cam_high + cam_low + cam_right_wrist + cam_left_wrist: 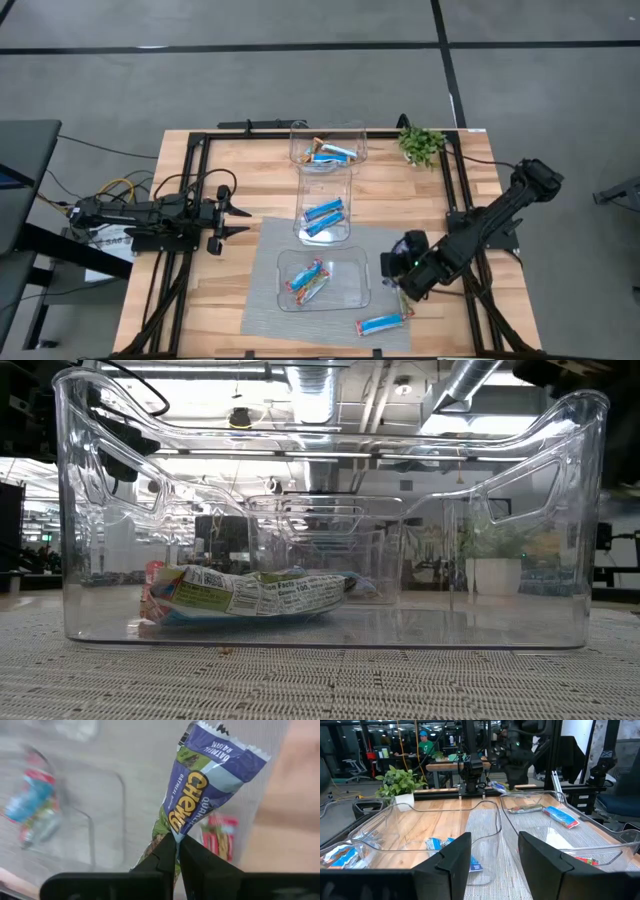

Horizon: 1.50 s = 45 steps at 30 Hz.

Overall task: Pick and place Granola Bars by type
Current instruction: Put the blue granola bar into the middle transparent bin

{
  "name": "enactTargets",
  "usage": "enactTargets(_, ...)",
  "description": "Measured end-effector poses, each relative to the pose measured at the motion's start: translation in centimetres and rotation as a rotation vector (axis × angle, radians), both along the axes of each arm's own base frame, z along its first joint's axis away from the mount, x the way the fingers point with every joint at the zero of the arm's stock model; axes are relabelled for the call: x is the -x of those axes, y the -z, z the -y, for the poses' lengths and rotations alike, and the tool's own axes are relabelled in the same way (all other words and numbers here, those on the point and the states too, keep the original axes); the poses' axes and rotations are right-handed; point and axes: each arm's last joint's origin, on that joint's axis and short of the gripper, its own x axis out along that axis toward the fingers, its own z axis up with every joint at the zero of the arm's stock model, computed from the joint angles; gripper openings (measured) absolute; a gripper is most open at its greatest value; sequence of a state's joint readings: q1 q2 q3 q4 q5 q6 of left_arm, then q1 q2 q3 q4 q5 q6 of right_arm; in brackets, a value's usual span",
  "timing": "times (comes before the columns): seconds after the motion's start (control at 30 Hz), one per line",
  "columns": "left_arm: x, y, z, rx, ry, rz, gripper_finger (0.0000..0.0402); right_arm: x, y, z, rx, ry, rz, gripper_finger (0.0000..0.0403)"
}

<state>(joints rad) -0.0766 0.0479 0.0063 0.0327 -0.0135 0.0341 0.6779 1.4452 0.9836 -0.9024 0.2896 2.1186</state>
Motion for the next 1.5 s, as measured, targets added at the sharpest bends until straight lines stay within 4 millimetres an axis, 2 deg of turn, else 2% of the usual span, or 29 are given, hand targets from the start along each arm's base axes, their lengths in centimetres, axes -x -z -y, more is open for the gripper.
enactTargets(0.2,0.0,0.0,0.0,0.000,0.000,0.001,0.0158,0.0,-1.8,2.2,0.114,0.003,0.099,0.0010)
enactTargets(0.37,0.0,0.0,0.0,0.000,0.000,0.000,0.0158,-1.0,-2.5,3.9,0.182,-0.022,0.155,0.0009)
enactTargets(0.63,0.0,0.0,0.0,0.000,0.000,0.000,0.0158,-3.5,-3.2,6.4,0.258,-0.092,0.245,0.0008)
enactTargets(1.03,0.0,0.0,0.0,0.000,0.000,0.000,0.0158,-7.8,-5.6,10.9,0.393,-0.233,0.504,0.0008)
enactTargets(1.27,0.0,0.0,0.0,0.000,0.000,0.000,0.0158,-9.1,-6.7,12.9,0.431,-0.335,0.505,0.0008)
enactTargets(1.5,0.0,0.0,0.0,0.000,0.000,0.000,0.0158,-10.5,-7.2,13.8,0.446,-0.393,0.492,0.0008)
